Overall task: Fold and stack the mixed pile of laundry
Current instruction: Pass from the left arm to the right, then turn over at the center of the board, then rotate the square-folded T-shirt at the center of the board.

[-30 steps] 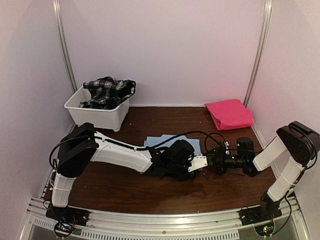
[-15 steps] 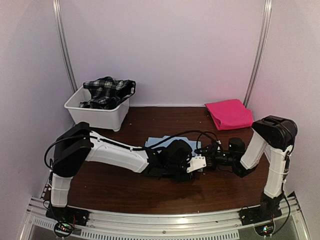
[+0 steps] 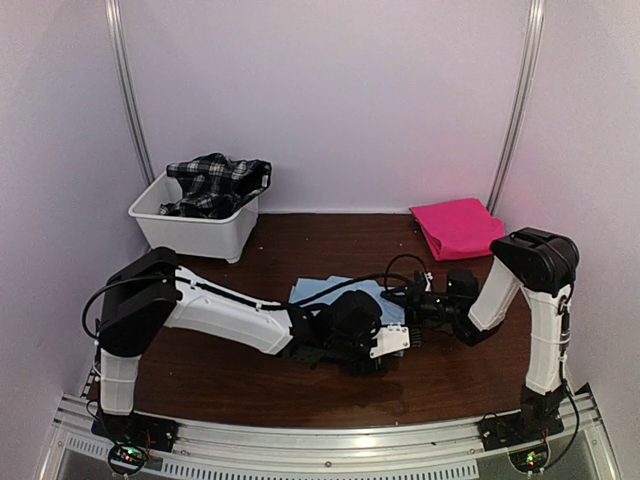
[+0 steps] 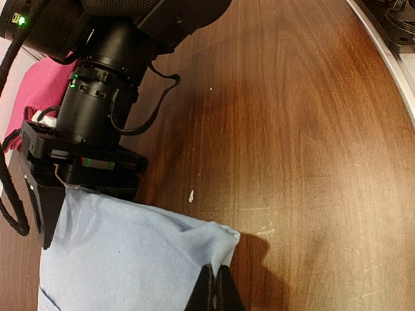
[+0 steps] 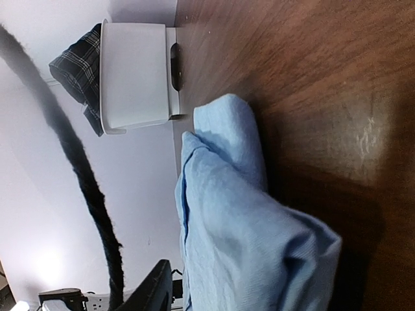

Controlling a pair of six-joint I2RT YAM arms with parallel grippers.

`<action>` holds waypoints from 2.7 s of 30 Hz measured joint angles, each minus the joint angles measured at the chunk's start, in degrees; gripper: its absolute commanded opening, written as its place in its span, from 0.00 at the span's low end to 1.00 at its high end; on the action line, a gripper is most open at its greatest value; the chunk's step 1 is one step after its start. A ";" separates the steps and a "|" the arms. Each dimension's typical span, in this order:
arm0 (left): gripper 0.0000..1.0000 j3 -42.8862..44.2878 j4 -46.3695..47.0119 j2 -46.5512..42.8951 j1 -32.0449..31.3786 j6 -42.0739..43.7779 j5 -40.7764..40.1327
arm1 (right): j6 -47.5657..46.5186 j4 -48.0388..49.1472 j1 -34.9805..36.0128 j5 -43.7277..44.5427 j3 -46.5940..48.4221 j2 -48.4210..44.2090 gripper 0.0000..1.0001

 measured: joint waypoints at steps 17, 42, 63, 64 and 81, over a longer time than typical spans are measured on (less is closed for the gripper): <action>0.98 -11.54 1.88 -13.09 3.41 -7.85 -0.87 | -18.08 -27.96 -3.04 0.20 6.49 -9.55 0.00; 0.98 -29.66 4.68 -39.47 24.24 -26.23 -8.02 | -83.93 -100.32 9.94 42.77 52.89 -22.49 0.00; 0.97 -38.77 -0.02 -49.75 38.42 -44.06 -9.42 | -69.02 -100.06 33.35 31.19 59.63 0.07 0.55; 0.98 -38.86 -0.11 -49.75 38.69 -44.76 -9.33 | -68.32 -98.38 32.96 28.46 58.55 -1.14 0.57; 0.82 -22.75 1.29 -21.73 21.27 -41.66 3.54 | -64.08 -80.13 10.10 7.78 44.28 -10.51 0.42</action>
